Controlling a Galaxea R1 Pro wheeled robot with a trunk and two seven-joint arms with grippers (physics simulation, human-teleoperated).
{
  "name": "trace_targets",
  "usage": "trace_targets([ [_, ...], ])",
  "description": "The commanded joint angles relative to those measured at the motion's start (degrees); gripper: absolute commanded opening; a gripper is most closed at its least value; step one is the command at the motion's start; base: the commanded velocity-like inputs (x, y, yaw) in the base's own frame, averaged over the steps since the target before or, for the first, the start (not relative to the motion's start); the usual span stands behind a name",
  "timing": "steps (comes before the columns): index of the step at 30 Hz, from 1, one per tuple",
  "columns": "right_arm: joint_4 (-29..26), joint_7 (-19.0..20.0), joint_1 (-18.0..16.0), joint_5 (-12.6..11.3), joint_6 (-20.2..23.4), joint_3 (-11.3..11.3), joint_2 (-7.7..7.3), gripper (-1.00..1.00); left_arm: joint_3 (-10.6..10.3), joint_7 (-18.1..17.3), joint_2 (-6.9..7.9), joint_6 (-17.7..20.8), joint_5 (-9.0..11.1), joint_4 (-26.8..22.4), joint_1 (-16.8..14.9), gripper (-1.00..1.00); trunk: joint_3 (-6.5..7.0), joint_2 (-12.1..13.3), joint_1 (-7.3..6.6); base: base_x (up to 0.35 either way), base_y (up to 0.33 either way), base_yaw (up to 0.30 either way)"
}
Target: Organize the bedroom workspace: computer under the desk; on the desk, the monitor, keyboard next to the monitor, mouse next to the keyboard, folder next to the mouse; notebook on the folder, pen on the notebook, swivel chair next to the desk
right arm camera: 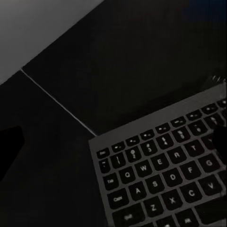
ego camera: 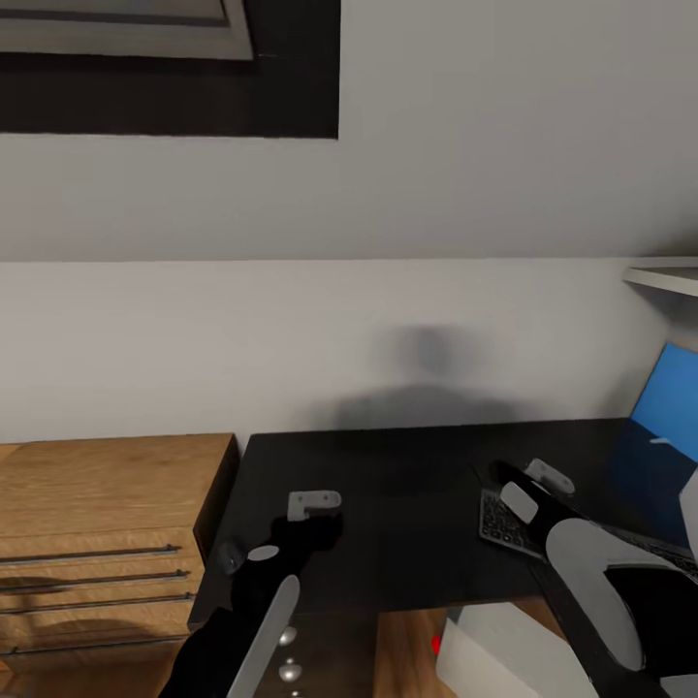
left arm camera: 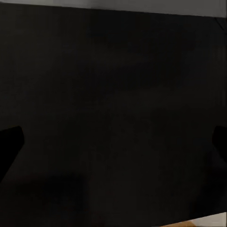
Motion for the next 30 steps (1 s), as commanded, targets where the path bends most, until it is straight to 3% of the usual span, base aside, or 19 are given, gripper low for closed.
trace_targets([
  [1,0.0,-0.2,0.0,-1.3,0.1,0.4,-0.42,1.00,-0.2,0.6,0.03,0.2,0.6,0.0,-0.1,1.00,-0.08,-0.1,0.02,0.100,0.000,0.000],
  [4,0.0,-0.2,0.0,-3.0,0.7,0.4,-1.41,1.00,-0.3,0.6,0.07,0.2,0.6,0.0,-0.1,1.00,-0.08,-0.1,0.02,0.057,0.000,0.000],
  [5,0.0,-0.3,-0.1,-3.8,0.9,0.4,-2.43,1.00,-0.4,0.6,0.10,0.2,0.6,0.1,-0.1,1.00,-0.08,-0.1,0.02,0.036,-0.006,0.000],
  [12,0.2,-0.6,0.0,-4.3,1.5,-1.3,-3.66,1.00,-0.5,0.6,0.10,0.2,0.6,0.1,-0.1,1.00,-0.08,-0.1,0.02,0.119,-0.061,0.000],
  [15,0.2,-0.8,-0.1,-4.4,7.2,-2.5,-4.42,1.00,-0.5,0.6,0.11,0.2,0.7,-1.3,-0.1,1.00,-0.08,-0.1,0.02,0.025,-0.014,0.000],
  [16,0.0,-0.9,-0.1,-4.3,12.5,-2.8,-4.82,1.00,-0.4,0.7,0.12,0.1,1.3,-2.4,-0.1,1.00,-0.08,-0.1,0.02,0.007,-0.004,0.000],
  [19,-0.3,-0.9,-0.1,-4.2,14.9,-2.9,-5.10,1.00,-0.4,0.7,0.11,0.1,1.8,-2.9,-0.1,1.00,-0.62,-1.3,0.68,0.005,-0.003,0.000],
  [30,-1.0,-0.7,-0.1,-4.2,15.7,-3.2,-6.03,1.00,-0.4,0.9,0.11,0.2,2.9,-3.3,-0.1,1.00,-2.60,-5.7,3.10,0.001,0.000,0.000],
])
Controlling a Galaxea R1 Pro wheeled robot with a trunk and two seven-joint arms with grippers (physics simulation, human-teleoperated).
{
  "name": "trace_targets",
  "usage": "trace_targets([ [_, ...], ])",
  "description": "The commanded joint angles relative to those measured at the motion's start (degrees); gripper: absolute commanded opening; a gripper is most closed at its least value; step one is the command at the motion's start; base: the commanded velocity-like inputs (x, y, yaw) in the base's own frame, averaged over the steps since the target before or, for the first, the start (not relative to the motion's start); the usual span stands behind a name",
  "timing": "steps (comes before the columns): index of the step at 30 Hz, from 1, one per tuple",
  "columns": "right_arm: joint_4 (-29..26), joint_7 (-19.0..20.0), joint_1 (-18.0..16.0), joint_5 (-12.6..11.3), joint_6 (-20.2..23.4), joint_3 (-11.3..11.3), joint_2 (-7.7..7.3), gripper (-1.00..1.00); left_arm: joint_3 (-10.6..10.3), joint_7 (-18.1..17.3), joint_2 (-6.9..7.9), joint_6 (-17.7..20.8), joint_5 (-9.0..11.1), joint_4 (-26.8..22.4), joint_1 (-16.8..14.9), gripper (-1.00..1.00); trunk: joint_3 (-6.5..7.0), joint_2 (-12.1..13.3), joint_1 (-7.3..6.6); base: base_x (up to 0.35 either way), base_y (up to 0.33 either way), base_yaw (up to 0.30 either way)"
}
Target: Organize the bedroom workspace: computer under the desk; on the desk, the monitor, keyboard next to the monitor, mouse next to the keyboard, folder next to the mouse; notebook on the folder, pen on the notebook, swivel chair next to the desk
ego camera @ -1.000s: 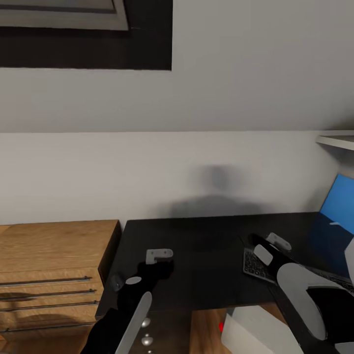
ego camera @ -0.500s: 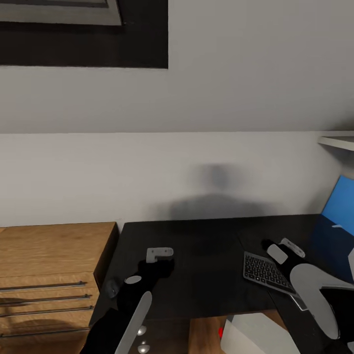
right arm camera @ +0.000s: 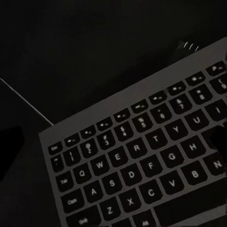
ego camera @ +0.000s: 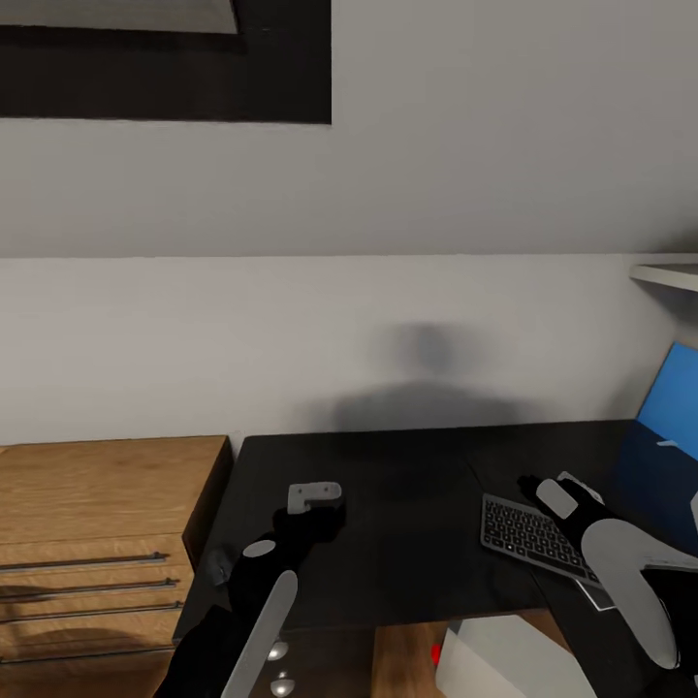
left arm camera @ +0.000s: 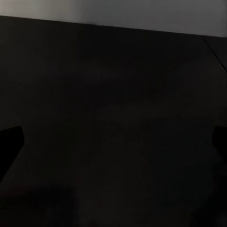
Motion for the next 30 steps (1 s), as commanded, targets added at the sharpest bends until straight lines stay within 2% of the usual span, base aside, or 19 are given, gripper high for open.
trace_targets([
  [1,-0.6,-0.3,0.0,0.0,0.0,0.0,-0.02,1.00,-0.1,0.6,0.00,0.1,0.6,-0.1,-0.1,1.00,-0.26,-0.5,0.23,0.000,0.000,0.000],
  [18,-1.5,-0.6,0.0,0.0,-1.3,-0.1,0.21,1.00,-0.1,0.7,0.00,0.1,0.6,0.1,-0.1,1.00,-3.32,-7.3,3.97,0.000,0.000,-0.007],
  [30,-1.5,-0.7,0.0,0.0,-1.3,-0.1,0.32,1.00,-0.1,0.7,0.00,0.1,0.7,0.2,-0.1,1.00,-5.47,-12.1,6.60,0.000,0.000,-0.195],
])
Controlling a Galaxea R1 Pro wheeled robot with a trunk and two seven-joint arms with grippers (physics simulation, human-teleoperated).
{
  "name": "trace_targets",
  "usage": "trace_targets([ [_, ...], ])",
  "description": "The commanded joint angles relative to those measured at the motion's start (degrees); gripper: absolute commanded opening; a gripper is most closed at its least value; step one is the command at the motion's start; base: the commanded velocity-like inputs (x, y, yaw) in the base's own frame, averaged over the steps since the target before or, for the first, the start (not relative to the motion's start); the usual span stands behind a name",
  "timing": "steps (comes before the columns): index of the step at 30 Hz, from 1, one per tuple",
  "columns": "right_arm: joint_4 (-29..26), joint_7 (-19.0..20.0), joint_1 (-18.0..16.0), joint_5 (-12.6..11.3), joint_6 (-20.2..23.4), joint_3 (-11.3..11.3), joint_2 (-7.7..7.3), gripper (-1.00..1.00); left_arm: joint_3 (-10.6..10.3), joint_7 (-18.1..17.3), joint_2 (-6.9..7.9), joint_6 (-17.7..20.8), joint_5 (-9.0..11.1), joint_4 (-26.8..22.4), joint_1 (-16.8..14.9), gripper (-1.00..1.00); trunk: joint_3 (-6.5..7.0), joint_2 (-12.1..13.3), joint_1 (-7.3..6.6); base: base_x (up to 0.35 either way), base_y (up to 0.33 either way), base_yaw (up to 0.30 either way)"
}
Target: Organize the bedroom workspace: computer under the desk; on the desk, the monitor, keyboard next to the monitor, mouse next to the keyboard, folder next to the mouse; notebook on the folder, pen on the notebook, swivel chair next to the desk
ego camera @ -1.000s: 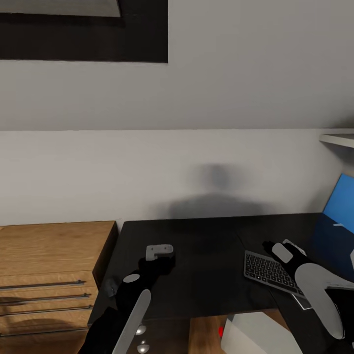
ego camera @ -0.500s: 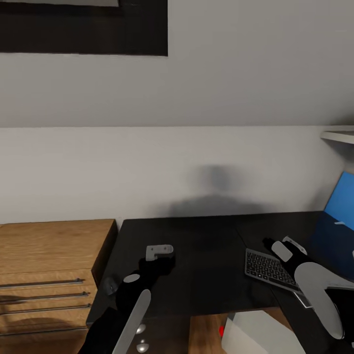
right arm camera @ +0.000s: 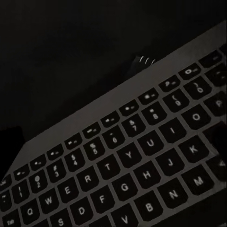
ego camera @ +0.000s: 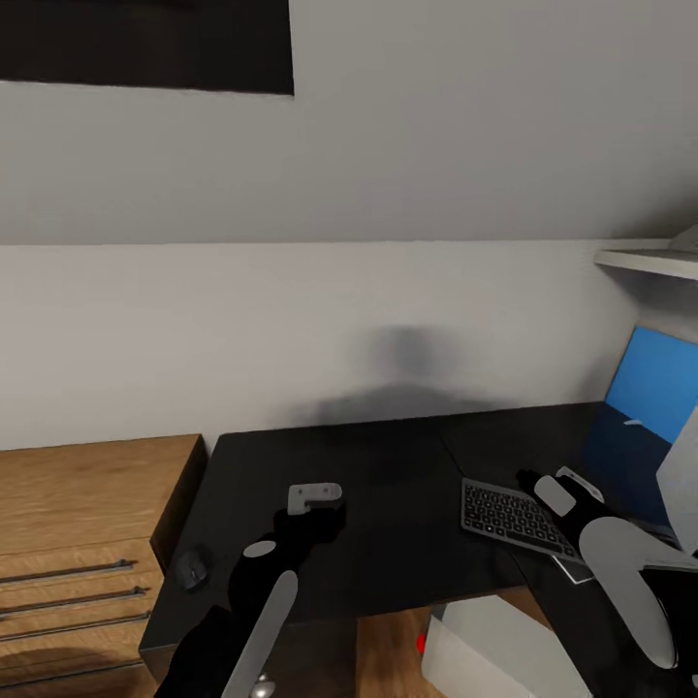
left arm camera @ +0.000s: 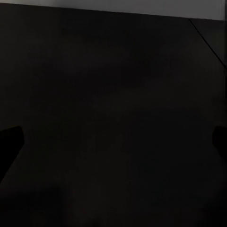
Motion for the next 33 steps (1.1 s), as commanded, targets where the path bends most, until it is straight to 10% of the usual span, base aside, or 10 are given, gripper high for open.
trace_targets([
  [1,-0.1,-0.3,0.0,0.0,0.4,0.0,-0.01,1.00,-0.1,0.6,0.01,0.1,0.6,-0.1,-0.1,1.00,-0.25,-0.5,0.23,0.000,0.000,-0.095],
  [33,-0.1,-0.1,0.0,0.0,0.4,0.1,0.61,1.00,0.0,0.7,-0.10,0.1,0.6,1.6,-0.1,1.00,-6.00,-13.3,7.26,0.000,0.000,-0.006],
])
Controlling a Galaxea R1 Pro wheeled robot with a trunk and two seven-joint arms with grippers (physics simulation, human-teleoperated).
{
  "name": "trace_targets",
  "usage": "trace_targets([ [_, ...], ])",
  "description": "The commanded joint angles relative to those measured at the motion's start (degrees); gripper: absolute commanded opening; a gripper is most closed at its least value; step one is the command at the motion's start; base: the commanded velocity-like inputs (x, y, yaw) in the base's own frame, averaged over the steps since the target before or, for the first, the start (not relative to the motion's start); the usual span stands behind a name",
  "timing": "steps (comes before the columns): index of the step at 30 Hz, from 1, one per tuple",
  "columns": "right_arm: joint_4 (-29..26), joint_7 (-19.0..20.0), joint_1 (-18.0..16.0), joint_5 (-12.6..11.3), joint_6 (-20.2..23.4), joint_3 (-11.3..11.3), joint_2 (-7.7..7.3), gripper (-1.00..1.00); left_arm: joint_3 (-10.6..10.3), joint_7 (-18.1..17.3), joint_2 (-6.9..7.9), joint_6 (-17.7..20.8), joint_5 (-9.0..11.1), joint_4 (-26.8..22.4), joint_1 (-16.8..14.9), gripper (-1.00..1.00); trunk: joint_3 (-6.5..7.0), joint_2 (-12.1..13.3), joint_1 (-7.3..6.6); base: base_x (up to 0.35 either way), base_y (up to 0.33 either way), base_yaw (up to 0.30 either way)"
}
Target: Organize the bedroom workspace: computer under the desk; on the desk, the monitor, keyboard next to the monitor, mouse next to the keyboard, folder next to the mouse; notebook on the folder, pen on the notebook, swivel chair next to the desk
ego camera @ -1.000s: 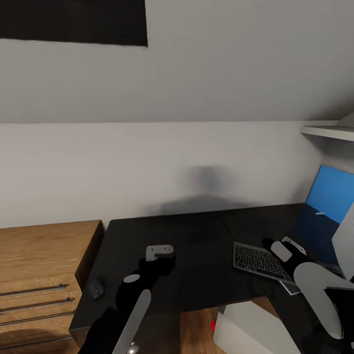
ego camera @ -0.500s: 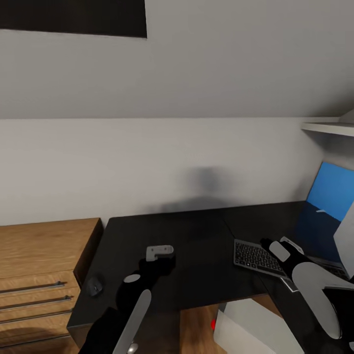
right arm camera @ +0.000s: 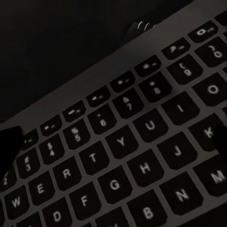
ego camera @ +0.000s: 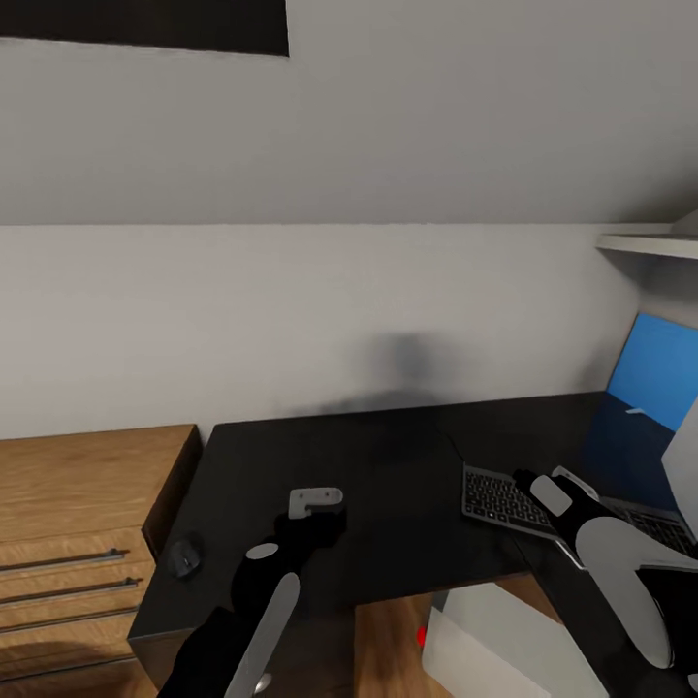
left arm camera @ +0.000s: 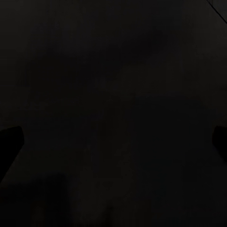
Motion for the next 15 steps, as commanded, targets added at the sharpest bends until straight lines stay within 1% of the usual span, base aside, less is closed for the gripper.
trace_targets([
  [1,-0.2,-0.3,0.0,0.0,0.4,0.0,-0.01,1.00,-0.1,0.6,0.01,0.1,0.6,-0.1,0.0,1.00,-0.25,-0.5,0.23,0.000,0.000,0.000],
  [15,-0.2,-0.4,0.0,0.1,0.4,0.1,-0.02,1.00,0.1,0.6,0.02,0.1,0.5,-0.1,0.0,1.00,-2.76,-6.1,3.30,0.000,0.000,0.000],
])
